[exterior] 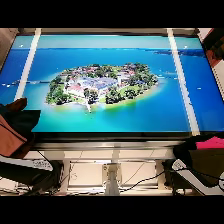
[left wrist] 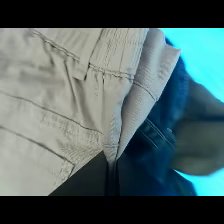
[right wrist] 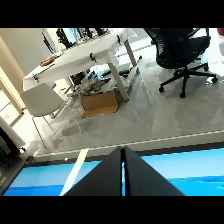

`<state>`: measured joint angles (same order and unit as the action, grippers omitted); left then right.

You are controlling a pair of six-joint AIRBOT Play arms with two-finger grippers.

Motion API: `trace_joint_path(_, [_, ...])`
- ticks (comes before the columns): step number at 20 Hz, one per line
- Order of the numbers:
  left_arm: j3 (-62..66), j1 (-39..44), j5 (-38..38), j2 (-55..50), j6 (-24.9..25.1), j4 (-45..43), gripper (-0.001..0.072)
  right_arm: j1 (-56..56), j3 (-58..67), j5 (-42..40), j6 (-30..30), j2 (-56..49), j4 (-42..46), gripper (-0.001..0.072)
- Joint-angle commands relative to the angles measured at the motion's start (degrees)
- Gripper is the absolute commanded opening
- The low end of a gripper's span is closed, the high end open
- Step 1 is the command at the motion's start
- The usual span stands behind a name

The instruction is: Fold the clothes and pants, and hang the long-sleeved shirts on hangers.

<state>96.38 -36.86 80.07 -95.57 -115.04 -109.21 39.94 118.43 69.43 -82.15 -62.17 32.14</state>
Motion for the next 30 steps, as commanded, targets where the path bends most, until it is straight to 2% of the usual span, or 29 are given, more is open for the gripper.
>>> trace_joint_path(1, [0.1,4.5,-2.6,5.8,0.4,0.3,0.0027,0.0,0.0,0.0,0.0,0.0,0.0,0.0020])
trace_joint_path(6, [0.0,12.9,-6.9,18.2,0.4,0.4,0.0026,0.0,0.0,0.0,0.0,0.0,0.0,0.0020])
trace_joint_path(10, [0.0,22.2,-19.2,26.0,1.5,7.1,0.0027,0.0,0.0,0.0,0.0,0.0,0.0,0.0019])
trace_joint_path(13, [0.0,31.8,-26.3,27.6,11.7,15.5,0.0026,0.0,0.0,0.0,0.0,0.0,0.0,0.0019])
trace_joint_path(17, [0.0,46.7,-27.5,25.2,14.6,16.2,0.0026,0.0,0.0,0.0,0.0,0.0,0.0,0.0020])
trace_joint_path(21, [0.0,59.4,-27.4,19.0,20.7,16.2,0.0026,0.0,0.0,0.0,0.0,0.0,0.0,0.0020])
trace_joint_path(23, [0.0,64.0,-27.3,16.1,24.9,13.4,0.0026,0.0,0.0,0.0,0.0,0.0,0.0,0.0020])
trace_joint_path(28, [0.0,70.7,-26.7,16.0,25.5,-11.3,0.0024,0.0,0.0,0.0,0.0,0.0,0.0,0.0020])
trace_joint_path(30, [0.0,71.1,-27.0,18.0,25.6,-16.4,0.0024,0.0,0.0,0.0,0.0,0.0,0.0,0.0020])
